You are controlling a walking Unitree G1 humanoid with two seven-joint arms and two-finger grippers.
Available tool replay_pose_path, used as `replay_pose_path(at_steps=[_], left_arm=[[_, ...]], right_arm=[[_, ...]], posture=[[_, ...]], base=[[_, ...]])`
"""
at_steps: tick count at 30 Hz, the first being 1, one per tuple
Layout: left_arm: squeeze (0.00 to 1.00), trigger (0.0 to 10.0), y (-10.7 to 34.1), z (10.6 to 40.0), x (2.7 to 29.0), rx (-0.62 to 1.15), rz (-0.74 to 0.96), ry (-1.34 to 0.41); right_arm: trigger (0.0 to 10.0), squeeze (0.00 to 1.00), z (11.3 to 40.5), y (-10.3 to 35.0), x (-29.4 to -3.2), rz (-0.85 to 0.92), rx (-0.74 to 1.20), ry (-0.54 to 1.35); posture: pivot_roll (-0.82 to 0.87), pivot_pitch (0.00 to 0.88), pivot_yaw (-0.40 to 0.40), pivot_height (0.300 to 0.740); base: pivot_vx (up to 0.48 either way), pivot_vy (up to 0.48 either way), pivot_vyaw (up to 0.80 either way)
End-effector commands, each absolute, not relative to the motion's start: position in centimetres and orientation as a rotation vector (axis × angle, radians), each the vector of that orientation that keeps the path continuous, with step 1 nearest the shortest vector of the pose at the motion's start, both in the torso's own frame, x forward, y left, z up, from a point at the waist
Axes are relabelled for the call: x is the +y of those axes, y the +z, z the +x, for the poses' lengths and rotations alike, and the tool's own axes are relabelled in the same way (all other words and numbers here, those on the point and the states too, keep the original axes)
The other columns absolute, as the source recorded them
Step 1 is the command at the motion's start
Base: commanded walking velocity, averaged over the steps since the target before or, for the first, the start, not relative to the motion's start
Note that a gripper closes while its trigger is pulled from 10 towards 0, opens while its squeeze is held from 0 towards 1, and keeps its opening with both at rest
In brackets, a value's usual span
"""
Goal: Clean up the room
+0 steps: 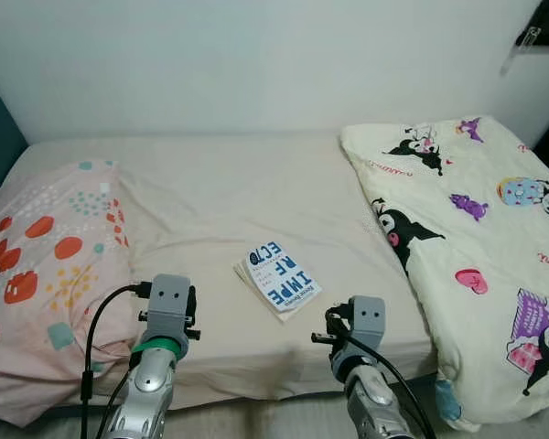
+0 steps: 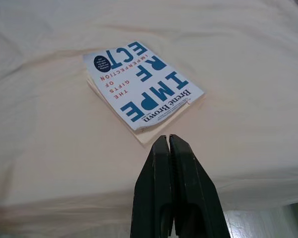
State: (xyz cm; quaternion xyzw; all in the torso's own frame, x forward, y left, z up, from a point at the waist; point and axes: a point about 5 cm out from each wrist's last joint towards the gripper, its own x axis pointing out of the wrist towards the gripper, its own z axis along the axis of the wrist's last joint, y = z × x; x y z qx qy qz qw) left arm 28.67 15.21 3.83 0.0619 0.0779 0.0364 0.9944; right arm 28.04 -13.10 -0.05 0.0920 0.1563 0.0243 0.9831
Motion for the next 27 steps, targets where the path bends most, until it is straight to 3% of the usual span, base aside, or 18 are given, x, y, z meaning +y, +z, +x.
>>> replay_pose_path(at_steps=[1,7,27], left_arm=[[0.00,10.0,3.44,28.48,15.40,0.179,0.139,0.075],[0.00,10.0,3.51,28.54,15.18,0.176,0.165,0.065],[0.00,10.0,3.56,28.48,16.02,0.181,0.112,0.103]], right_arm=[[10.0,0.00,27.71,-0.49,-13.10,0.175,0.342,0.051],[10.0,0.00,27.78,-0.40,-12.93,0.157,0.339,0.073],[10.0,0.00,27.79,-0.43,-12.65,0.162,0.344,0.082]], posture=[[0.04,0.006,0.030,0.740],[0.04,0.007,0.030,0.740],[0.04,0.005,0.025,0.740]], base=[[0.000,0.000,0.00],[0.000,-0.454,0.61],[0.000,0.000,0.00]])
